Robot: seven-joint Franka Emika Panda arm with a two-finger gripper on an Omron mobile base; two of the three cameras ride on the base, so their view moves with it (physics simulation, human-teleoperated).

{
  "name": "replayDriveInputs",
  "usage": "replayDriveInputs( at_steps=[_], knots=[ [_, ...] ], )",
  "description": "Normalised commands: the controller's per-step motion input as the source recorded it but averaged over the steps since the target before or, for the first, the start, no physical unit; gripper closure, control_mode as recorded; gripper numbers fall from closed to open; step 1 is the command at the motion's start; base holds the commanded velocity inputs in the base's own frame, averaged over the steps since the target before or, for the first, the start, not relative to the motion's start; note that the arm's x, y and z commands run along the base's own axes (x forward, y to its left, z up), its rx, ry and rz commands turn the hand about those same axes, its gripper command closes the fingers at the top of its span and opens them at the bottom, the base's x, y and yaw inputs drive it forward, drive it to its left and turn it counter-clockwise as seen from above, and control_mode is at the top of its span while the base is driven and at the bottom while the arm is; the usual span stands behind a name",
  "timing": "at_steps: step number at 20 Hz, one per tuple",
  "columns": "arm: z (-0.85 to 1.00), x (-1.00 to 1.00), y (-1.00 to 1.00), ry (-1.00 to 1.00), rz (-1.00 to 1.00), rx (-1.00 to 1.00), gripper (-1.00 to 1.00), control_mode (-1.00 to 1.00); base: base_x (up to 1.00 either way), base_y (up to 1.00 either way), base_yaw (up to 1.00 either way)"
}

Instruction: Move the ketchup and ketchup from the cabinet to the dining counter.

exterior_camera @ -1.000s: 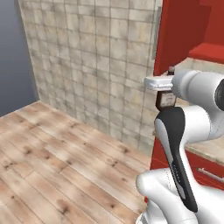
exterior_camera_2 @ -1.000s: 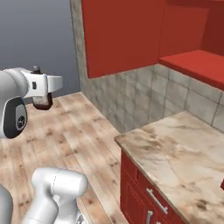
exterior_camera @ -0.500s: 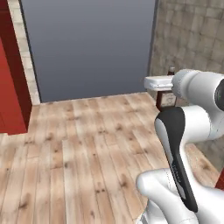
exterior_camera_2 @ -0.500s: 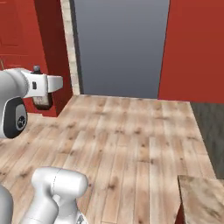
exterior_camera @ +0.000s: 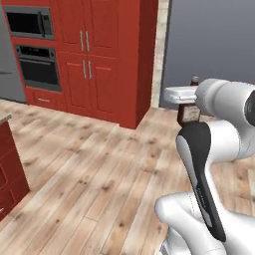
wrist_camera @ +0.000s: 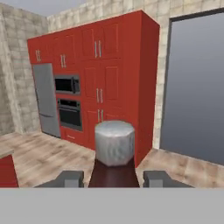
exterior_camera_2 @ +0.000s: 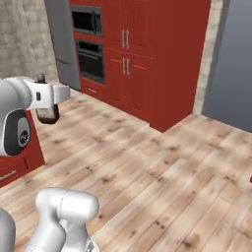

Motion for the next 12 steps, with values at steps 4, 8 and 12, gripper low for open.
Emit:
replayDriveInputs(
  at_steps=[4, 8, 12],
  knots=[
    [0.0, 0.0, 0.0, 0.0, 0.0, 0.0, 1.0, 1.0, 0.18, 0.0, 0.85],
    [0.0, 0.0, 0.0, 0.0, 0.0, 0.0, 1.0, 1.0, 0.28, 0.0, 0.76],
    [0.0, 0.0, 0.0, 0.0, 0.0, 0.0, 1.0, 1.0, 0.37, -0.01, 0.69]
  ],
)
